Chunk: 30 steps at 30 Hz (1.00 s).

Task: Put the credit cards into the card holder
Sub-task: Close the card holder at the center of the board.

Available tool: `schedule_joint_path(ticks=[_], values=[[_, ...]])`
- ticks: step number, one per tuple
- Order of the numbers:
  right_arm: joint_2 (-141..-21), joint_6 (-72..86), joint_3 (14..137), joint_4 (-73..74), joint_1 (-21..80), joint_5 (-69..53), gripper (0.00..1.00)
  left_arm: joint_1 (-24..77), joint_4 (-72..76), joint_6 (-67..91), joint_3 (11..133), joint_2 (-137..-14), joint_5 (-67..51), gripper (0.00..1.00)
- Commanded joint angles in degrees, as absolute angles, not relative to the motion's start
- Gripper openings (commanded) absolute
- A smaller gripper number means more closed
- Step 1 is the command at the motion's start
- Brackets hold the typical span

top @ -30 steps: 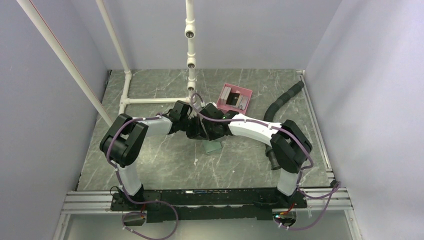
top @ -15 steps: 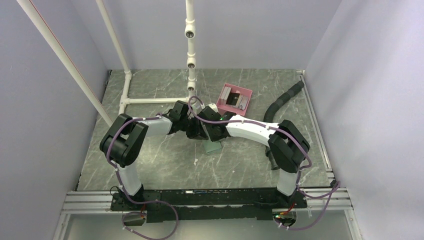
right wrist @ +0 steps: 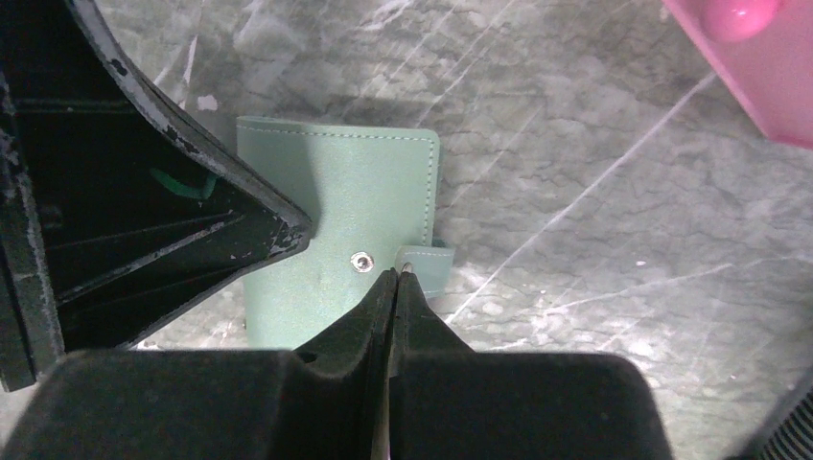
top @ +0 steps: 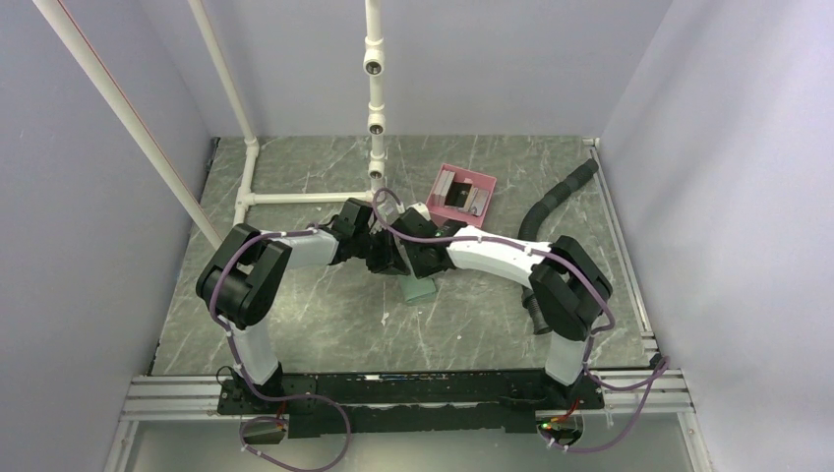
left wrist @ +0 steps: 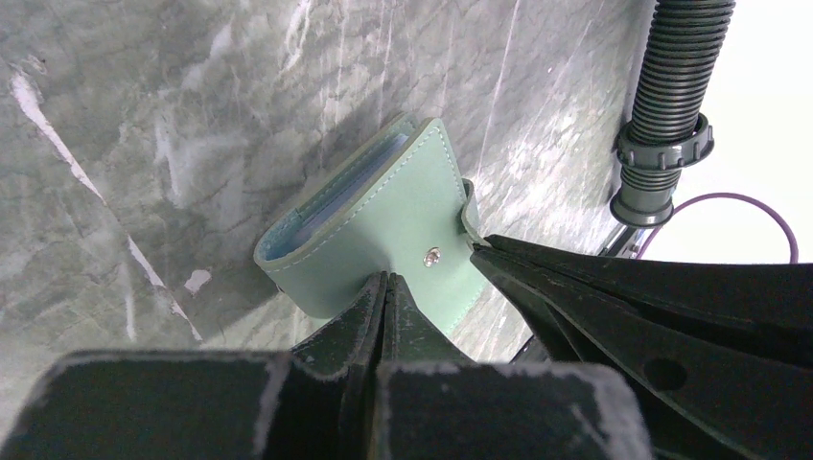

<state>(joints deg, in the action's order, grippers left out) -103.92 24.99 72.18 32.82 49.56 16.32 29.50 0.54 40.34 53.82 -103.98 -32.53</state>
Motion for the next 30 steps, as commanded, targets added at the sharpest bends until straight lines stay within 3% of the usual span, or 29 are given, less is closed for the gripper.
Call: schedule_joint_path(ticks=[1,13,30], values=[[-98.81,25.89,68.47,26.53,46.71,8.15,0.0,29.62,1.28,40.33,53.17,-104.41,-31.66,0.03],[-95.88,28.14,58.09,12.48,36.39,-16.03,0.0,29.62,1.67,40.43,52.73,-104.28,-32.01,0.03],[-92.65,29.88,52.43,2.83,32.43,-28.36,0.0,30.15,1.41,40.27,52.82,-104.39,-32.16,0.03]])
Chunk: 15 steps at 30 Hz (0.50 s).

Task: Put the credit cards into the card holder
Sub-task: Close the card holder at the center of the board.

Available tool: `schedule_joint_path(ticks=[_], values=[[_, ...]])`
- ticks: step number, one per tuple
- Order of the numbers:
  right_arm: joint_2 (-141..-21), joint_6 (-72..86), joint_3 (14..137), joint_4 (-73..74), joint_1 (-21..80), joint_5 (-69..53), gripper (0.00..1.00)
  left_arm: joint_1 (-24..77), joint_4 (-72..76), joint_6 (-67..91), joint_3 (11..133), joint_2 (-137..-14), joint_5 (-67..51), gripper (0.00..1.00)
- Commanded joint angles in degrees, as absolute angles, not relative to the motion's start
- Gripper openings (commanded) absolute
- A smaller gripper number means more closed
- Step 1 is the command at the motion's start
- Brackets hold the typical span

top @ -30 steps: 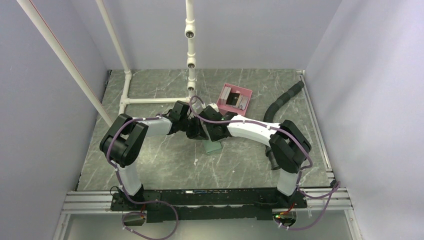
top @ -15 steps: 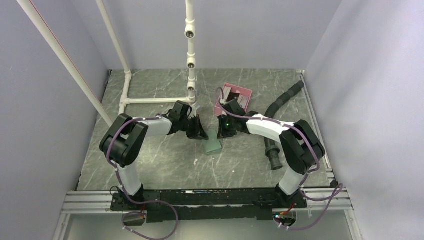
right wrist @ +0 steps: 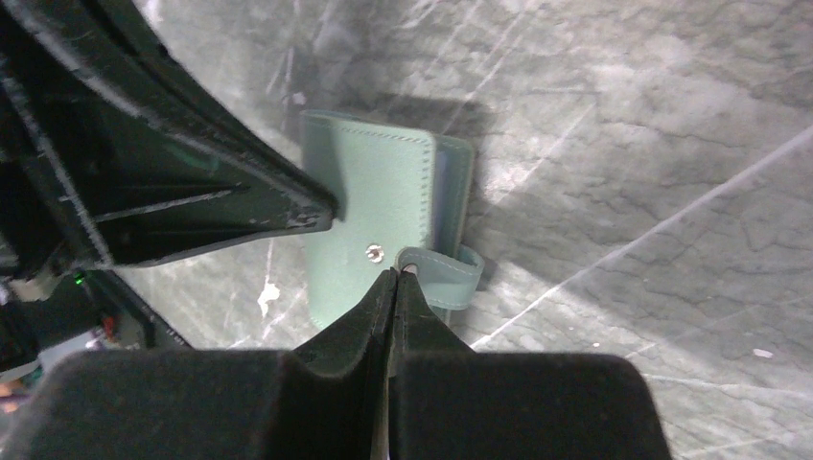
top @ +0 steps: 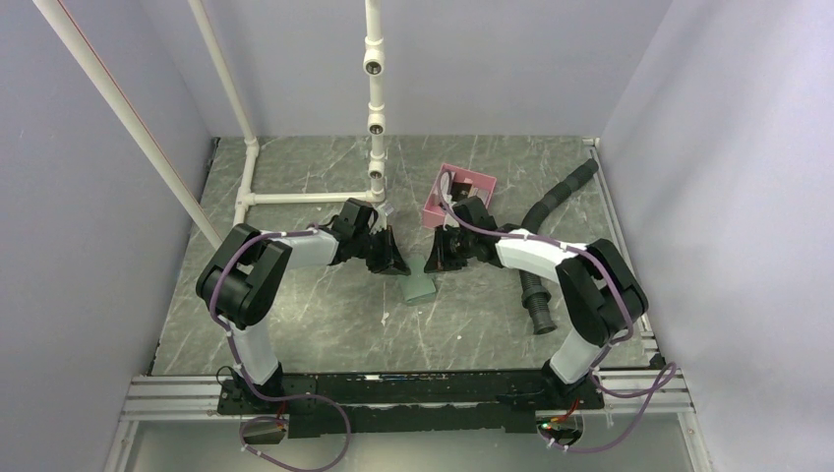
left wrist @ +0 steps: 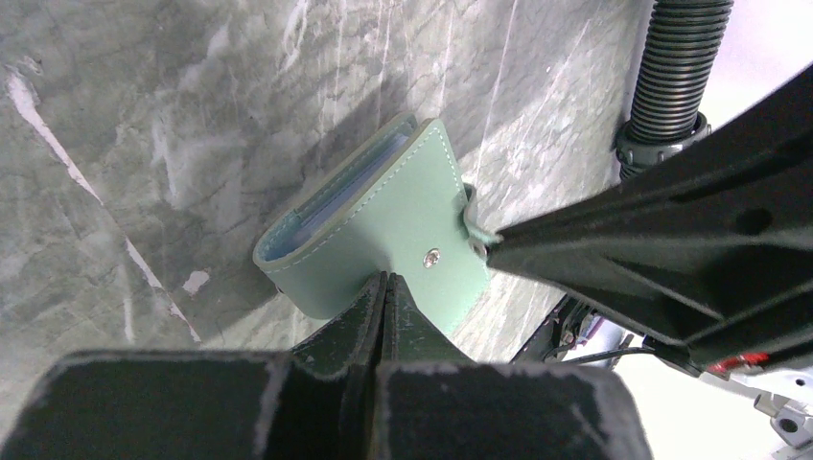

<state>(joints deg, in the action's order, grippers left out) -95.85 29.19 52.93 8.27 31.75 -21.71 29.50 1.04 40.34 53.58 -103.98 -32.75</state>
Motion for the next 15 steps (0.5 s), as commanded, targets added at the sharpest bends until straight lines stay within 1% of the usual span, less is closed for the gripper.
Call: schedule_joint_path(ticks=[1,5,15], values=[[-92.57,29.54,52.32,2.63,32.43,-28.73,0.0,30.15,1.36,40.29,52.89,-104.49,-32.17,0.03],[-91.96,29.18,51.44,1.29,32.21,-29.24,0.0,30.22,1.07,40.17,53.05,-104.5,-32.18,0.03],[-97.25,28.5,53.17,1.77,32.08,-30.65,0.0,30.4,0.53,40.14,53.13,-104.07,-32.08,0.03]])
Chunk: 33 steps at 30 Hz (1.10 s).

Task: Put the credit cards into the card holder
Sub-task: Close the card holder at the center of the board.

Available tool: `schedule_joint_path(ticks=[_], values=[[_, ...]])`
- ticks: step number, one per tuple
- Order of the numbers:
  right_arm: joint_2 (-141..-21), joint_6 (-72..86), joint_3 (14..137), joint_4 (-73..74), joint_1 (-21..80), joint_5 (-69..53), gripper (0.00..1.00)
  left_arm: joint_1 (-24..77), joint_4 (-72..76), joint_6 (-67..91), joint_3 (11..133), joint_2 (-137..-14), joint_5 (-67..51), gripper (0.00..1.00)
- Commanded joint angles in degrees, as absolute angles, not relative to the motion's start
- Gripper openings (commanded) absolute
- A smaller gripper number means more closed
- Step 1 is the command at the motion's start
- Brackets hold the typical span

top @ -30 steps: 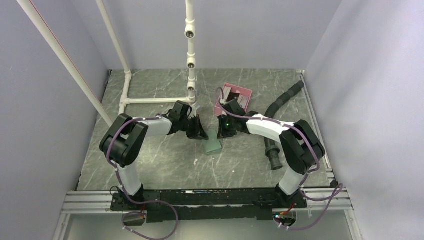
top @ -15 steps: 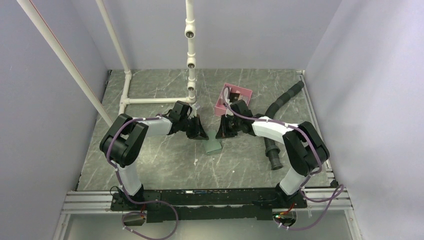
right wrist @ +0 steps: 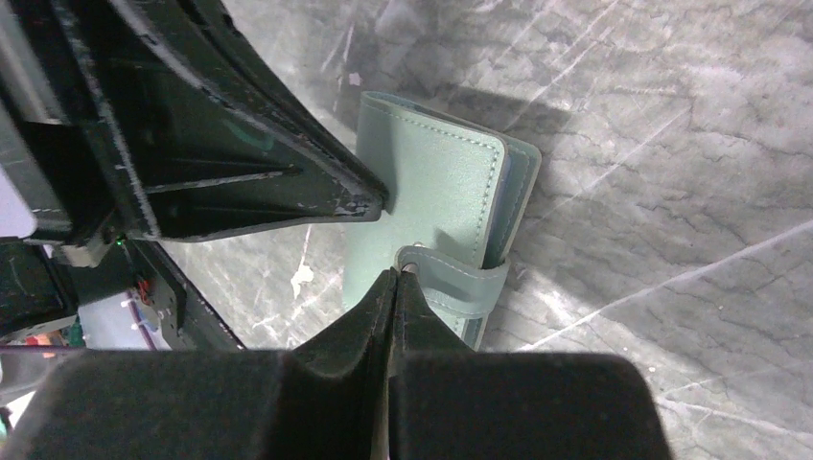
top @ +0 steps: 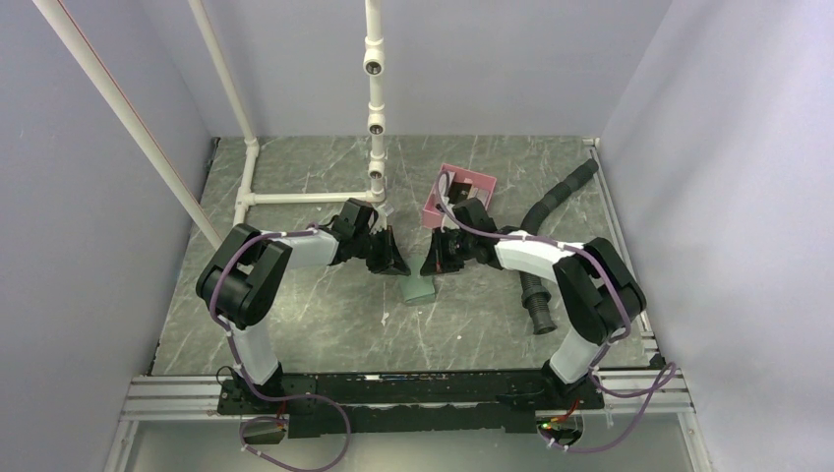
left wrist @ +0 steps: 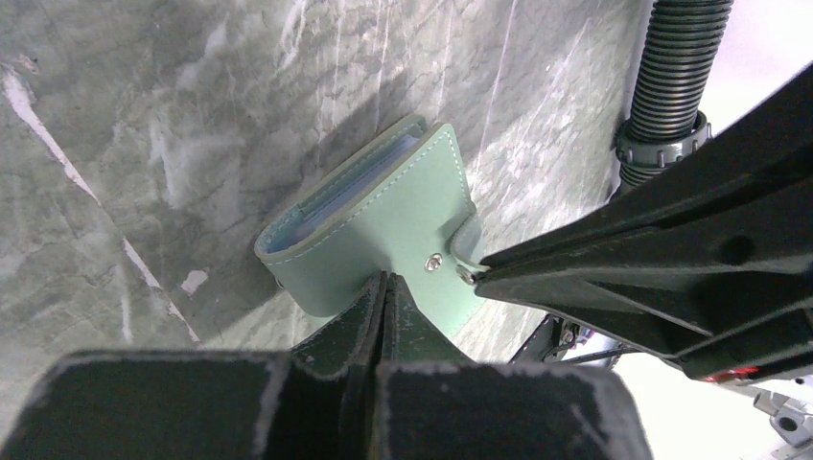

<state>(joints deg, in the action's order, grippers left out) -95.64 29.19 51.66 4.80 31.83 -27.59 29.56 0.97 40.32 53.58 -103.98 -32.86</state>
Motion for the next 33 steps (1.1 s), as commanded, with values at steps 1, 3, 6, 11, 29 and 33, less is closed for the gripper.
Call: schedule_joint_path(ticks=[1,3,6,11,29,33], values=[[-97.67,28.04,53.54,2.63,32.08,-30.14,0.0,30.41,0.53,40.1,53.09,-103.95,-32.06,0.03],[-98.02,27.36,53.89,3.91,32.08,-29.31,0.0,30.41,0.48,40.11,53.0,-103.82,-32.08,0.03],[-97.99,26.51,54.04,4.97,32.08,-27.58,0.0,30.4,0.53,40.22,52.88,-103.63,-31.99,0.03],[-98.28,25.45,55.0,7.05,32.28,-25.39,0.0,30.41,0.7,40.33,52.99,-103.93,-32.08,0.03],[-103.04,22.63,59.44,13.54,36.04,-21.84,0.0,30.76,0.7,40.65,53.15,-103.8,-32.0,0.03],[-104.32,22.35,60.71,15.56,36.85,-20.66,0.0,30.99,0.92,40.7,53.04,-103.8,-31.93,0.03]])
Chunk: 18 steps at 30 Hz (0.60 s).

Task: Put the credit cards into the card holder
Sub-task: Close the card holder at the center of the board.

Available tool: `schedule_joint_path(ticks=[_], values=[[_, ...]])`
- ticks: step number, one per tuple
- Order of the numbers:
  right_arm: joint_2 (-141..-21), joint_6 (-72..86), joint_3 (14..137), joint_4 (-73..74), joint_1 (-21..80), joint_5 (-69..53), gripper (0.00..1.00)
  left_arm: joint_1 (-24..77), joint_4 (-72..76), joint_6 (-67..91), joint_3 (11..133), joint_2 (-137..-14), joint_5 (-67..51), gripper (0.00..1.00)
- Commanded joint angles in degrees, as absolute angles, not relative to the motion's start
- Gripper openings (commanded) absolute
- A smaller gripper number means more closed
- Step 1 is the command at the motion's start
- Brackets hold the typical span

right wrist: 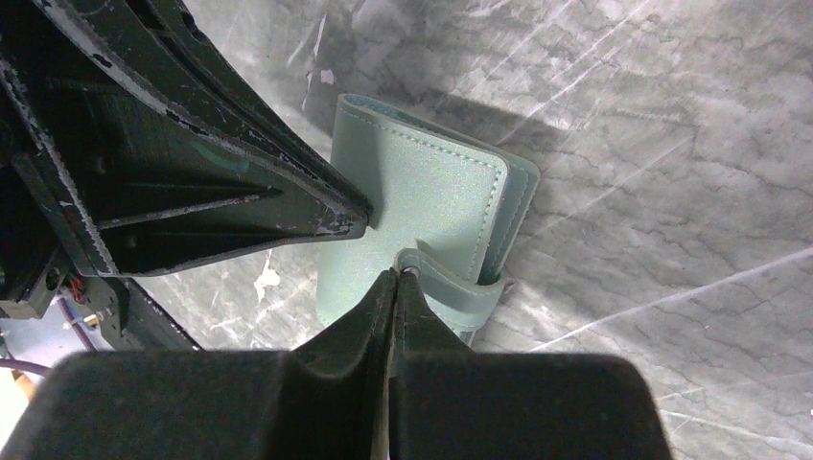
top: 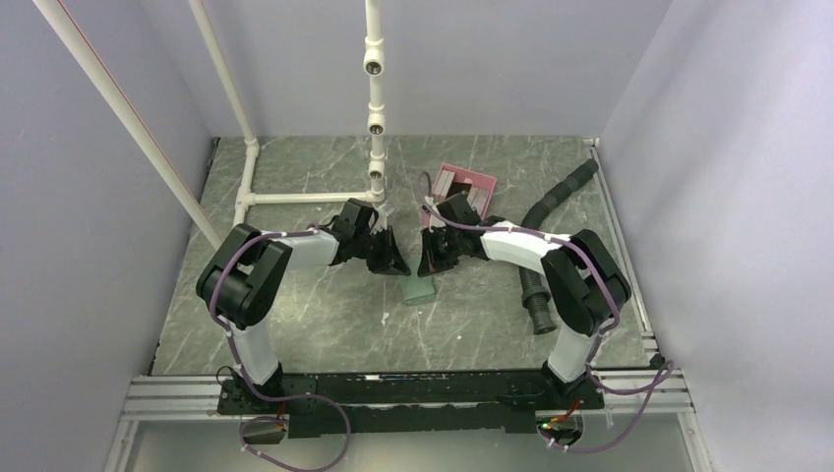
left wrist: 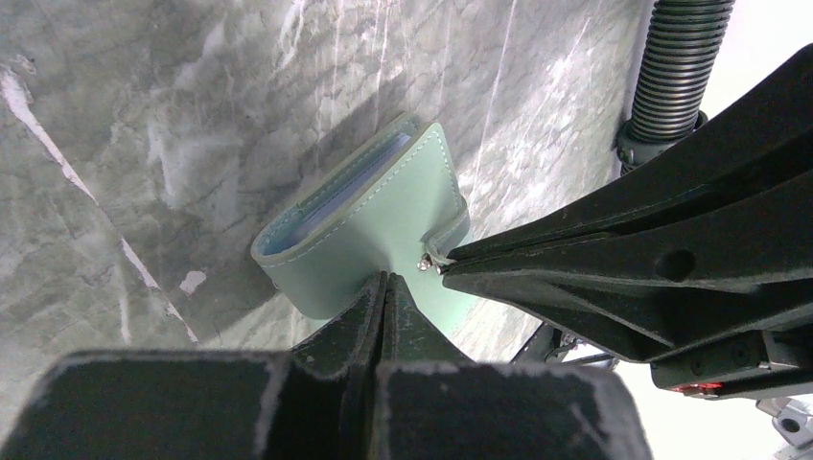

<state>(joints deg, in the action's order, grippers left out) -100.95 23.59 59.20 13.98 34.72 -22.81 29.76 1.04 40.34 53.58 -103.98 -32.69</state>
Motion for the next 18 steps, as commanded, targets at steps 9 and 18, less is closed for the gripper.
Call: schedule_joint_path(ticks=[9,18], values=[[-106.38,21.09,61.78,18.31,39.38,-19.49,0.0,31.03,0.92,40.76,53.16,-103.97,-31.82,0.03],[-110.82,21.9,63.22,20.48,40.07,-16.19,0.0,31.11,1.29,40.86,52.11,-104.33,-31.11,0.02]])
